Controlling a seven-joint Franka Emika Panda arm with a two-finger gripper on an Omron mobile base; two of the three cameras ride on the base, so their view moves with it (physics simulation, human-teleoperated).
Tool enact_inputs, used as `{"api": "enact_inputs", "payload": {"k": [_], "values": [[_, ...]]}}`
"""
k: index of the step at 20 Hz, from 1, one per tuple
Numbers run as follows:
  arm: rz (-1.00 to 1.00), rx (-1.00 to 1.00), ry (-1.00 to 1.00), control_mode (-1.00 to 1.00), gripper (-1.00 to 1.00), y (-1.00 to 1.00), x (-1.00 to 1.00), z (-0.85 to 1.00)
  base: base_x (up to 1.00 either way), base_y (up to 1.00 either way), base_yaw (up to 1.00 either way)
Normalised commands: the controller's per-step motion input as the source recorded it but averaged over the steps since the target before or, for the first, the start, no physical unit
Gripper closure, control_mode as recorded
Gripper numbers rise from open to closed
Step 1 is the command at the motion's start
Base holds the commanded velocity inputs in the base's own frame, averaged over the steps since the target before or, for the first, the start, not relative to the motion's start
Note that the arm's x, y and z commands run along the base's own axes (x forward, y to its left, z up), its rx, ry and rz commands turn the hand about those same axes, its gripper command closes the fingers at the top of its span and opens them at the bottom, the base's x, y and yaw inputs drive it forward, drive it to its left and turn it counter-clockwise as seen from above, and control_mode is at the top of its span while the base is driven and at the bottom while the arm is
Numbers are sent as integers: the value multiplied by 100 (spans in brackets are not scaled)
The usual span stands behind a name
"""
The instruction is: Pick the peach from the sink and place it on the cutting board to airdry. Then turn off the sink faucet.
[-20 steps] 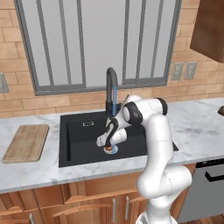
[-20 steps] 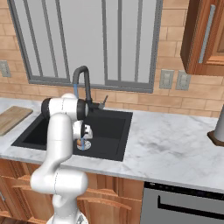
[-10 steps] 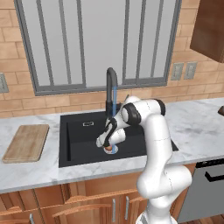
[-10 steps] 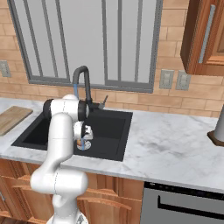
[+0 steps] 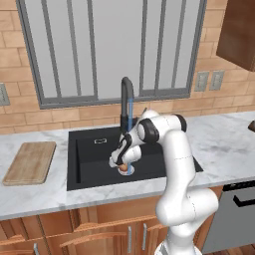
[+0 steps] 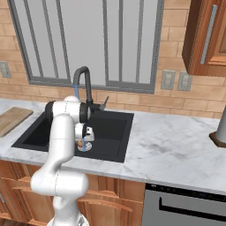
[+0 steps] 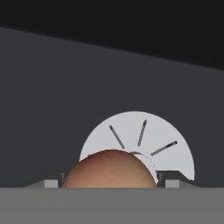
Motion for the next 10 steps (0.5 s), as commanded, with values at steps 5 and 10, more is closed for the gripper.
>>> {"api": "enact_inputs", "payload": {"k": [5, 10], "values": [[-3, 0, 1, -100, 100, 0, 0, -3, 0, 0, 0], [0, 0, 0, -100, 100, 0, 0, 9, 0, 0, 0]]}}
